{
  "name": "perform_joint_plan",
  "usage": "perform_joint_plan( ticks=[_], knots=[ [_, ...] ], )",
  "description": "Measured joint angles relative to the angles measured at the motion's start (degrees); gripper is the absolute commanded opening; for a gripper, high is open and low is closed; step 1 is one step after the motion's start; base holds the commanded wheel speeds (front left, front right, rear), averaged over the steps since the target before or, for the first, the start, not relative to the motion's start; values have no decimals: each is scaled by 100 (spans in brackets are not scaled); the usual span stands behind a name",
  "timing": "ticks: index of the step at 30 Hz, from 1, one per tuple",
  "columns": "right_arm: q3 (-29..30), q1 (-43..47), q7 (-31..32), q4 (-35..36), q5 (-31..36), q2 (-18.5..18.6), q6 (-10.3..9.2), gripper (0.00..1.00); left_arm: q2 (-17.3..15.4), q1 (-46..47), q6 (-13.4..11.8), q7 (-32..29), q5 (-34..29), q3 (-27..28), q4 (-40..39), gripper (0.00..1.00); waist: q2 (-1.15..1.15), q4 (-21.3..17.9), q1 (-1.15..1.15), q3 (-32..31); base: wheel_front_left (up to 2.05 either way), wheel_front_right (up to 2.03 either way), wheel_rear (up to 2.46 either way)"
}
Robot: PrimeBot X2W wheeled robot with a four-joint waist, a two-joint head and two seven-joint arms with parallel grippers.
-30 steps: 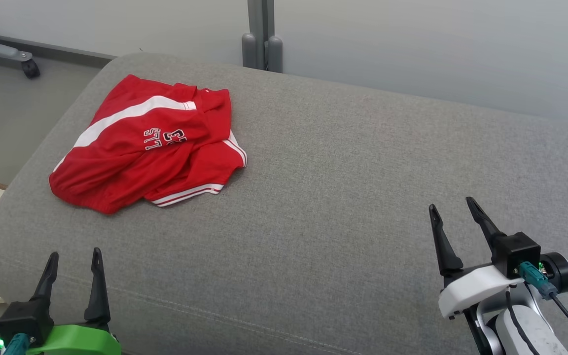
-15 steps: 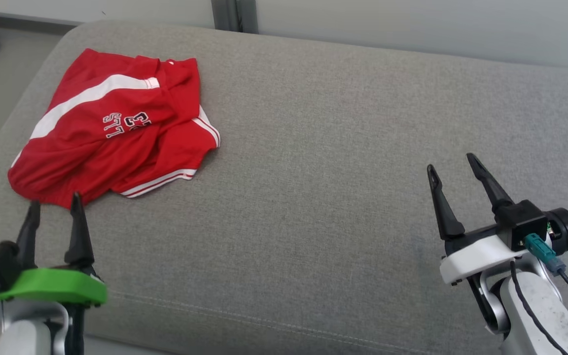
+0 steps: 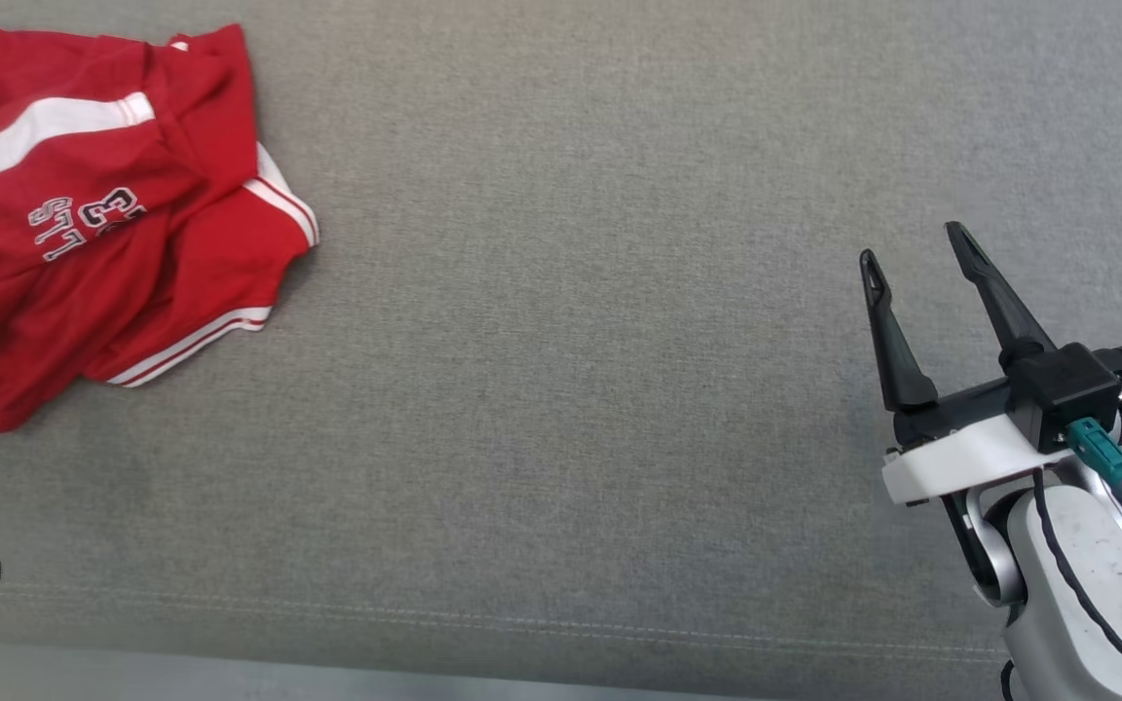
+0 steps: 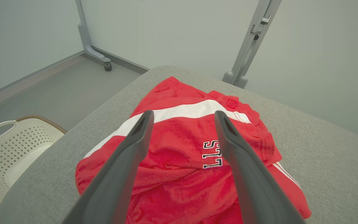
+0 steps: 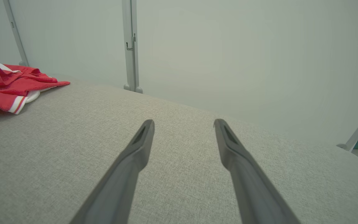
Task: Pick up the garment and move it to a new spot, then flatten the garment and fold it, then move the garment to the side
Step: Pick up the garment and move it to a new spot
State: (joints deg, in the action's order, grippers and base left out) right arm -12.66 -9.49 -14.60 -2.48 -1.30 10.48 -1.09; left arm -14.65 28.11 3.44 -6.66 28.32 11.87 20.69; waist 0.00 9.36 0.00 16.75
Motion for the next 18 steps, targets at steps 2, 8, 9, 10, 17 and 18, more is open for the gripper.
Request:
perform_joint_plan(
  ticks=[2,8,9,10,17,18],
  knots=[
    [33,-25,0,13,42,36,0,100,-70,262,1,-189,47,16,222,100,0,-106,0,145,0,0,0],
    [64,-93,0,57,45,86,0,100,-97,773,-120,-611,318,114,869,100,0,-467,0,482,0,0,0],
    [67,-93,0,69,45,91,0,100,-123,806,-145,-677,298,116,942,100,0,-522,0,530,0,0,0],
    [69,-92,0,93,45,94,0,100,-148,848,-155,-753,298,120,1037,100,0,-574,0,579,0,0,0],
    [114,-87,0,216,45,113,-7,100,-375,1109,-254,-1029,188,68,1594,100,0,-832,0,884,0,0,0],
    [127,-86,0,218,45,115,-7,100,-381,1141,-254,-1043,186,63,1668,100,0,-857,0,913,0,0,0]
  ],
)
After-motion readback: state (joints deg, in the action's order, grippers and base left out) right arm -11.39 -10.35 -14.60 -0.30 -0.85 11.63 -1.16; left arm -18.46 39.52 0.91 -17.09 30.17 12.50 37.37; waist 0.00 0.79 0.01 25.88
